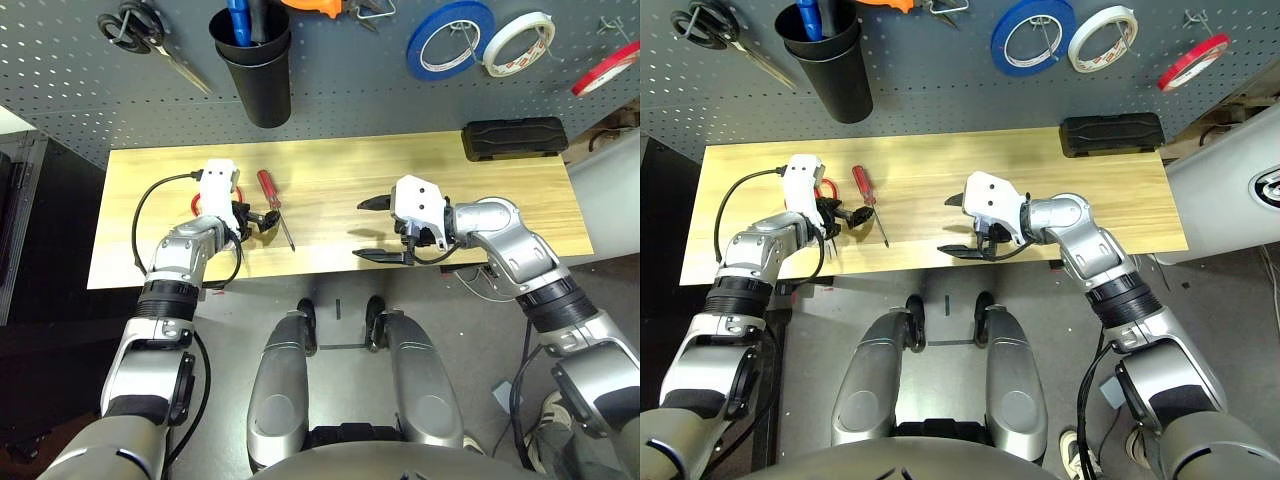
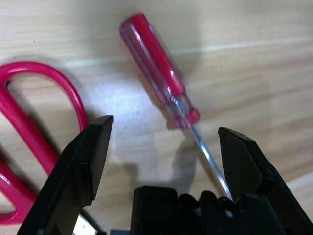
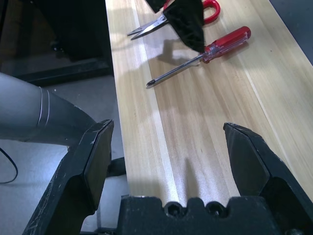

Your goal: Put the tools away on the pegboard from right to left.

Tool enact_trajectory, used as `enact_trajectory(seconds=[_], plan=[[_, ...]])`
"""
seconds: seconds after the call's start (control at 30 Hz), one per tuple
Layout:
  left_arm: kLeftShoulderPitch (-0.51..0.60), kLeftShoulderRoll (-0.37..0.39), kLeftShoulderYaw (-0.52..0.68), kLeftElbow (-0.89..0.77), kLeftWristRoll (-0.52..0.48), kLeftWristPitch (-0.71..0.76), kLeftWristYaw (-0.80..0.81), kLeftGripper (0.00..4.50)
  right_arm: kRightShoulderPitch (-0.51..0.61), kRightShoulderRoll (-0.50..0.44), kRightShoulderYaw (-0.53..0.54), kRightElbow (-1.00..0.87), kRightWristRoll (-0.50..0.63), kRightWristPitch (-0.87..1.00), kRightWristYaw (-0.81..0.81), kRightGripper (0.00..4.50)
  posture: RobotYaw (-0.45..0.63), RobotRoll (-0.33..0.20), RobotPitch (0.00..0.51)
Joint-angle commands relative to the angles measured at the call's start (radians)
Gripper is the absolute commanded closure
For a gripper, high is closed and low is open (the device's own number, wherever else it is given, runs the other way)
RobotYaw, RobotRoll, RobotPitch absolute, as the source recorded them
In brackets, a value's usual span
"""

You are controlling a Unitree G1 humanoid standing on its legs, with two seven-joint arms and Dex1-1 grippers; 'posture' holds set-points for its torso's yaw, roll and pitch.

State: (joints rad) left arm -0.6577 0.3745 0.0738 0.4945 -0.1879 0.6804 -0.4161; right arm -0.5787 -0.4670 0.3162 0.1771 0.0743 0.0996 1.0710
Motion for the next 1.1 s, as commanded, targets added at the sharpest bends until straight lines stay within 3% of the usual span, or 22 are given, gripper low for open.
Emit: enact_trajectory(seconds=[0.03, 0.5, 0.6, 0.87, 1.1], plan=[[-0.026, -0.042, 0.017, 0.062, -0.004, 0.038, 0.048, 0.0, 0.014, 0.008, 0.014, 0.019, -0.012, -0.013, 0.005, 0.01, 0.02, 0.0, 0.432], [-0.144, -0.102, -0.008, 0.309, 0.101, -0.052, 0.211, 0.0, 0.036, 0.017, 0.009, -0.007, -0.022, -0.009, -0.013, 0.01, 0.02, 0.0, 0.436], [-0.17, -0.123, -0.012, 0.37, 0.114, -0.076, 0.232, 0.65, 0.039, 0.019, 0.008, -0.013, -0.021, -0.006, -0.017, 0.0, 0.02, 0.0, 0.437], [-0.175, -0.157, -0.038, 0.383, 0.132, -0.081, 0.21, 3.64, 0.034, 0.02, 0.002, -0.003, -0.021, -0.01, -0.027, 0.0, 0.01, 0.0, 0.437], [-0.148, -0.145, -0.062, 0.293, 0.137, -0.049, 0.173, 3.67, 0.04, 0.016, 0.005, 0.001, -0.022, -0.014, -0.024, 0.0, 0.03, 0.0, 0.434]])
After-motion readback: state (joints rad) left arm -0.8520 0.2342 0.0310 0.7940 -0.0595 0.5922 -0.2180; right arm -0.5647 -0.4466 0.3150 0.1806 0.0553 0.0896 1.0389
